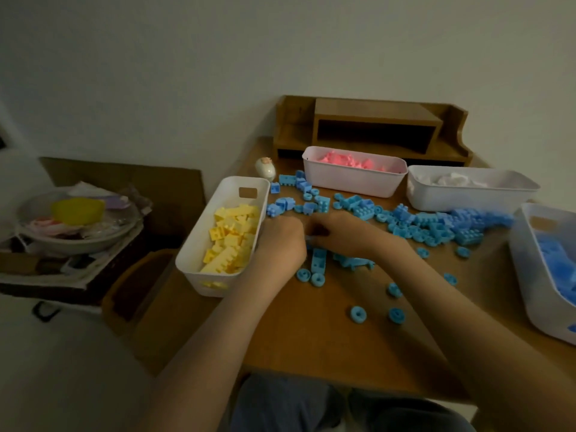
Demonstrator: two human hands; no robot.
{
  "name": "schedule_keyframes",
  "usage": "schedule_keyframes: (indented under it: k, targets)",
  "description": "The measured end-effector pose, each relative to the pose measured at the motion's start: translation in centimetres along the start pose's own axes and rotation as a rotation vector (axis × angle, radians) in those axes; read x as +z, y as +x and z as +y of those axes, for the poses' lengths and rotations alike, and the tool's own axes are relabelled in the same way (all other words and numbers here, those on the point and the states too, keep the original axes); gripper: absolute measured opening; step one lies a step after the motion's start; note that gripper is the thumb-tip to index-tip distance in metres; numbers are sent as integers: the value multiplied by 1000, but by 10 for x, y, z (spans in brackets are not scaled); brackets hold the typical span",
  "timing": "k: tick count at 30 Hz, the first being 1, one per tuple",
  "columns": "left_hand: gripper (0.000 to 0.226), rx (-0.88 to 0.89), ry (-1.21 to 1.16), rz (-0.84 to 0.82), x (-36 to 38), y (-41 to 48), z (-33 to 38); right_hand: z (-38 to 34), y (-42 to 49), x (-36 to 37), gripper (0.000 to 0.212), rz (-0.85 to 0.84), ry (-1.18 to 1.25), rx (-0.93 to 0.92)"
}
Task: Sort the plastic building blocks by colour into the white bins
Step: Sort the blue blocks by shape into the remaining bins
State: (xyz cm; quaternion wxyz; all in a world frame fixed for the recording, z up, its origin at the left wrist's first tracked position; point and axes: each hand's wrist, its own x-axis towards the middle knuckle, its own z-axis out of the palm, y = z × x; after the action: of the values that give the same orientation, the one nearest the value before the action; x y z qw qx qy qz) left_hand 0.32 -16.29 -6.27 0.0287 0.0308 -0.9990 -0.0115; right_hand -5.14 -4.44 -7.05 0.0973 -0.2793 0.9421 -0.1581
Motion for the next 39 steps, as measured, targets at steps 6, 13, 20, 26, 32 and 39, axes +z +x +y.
schedule_keyframes:
  k: [6, 13, 20, 26, 32, 39]
  targets:
    - [36, -50, -267, 52, 2, 8, 11, 34, -29, -18, 32, 190, 190, 42]
    - [11, 145, -509, -112, 3, 15, 28, 58, -34, -21, 15, 343, 238, 168]
    - [28, 222, -502, -95, 17, 25, 31, 74, -34, -22, 28, 369, 281, 262]
    - [24, 260, -466, -53, 32, 30, 34, 78, -37, -23, 20, 240, 238, 289]
    - [22, 214, -531, 11, 29, 31, 33, 73, -36, -23, 19, 234, 202, 246]
    - [29, 6, -580, 184, 25, 36, 26, 66, -29, -18, 33, 167, 219, 224]
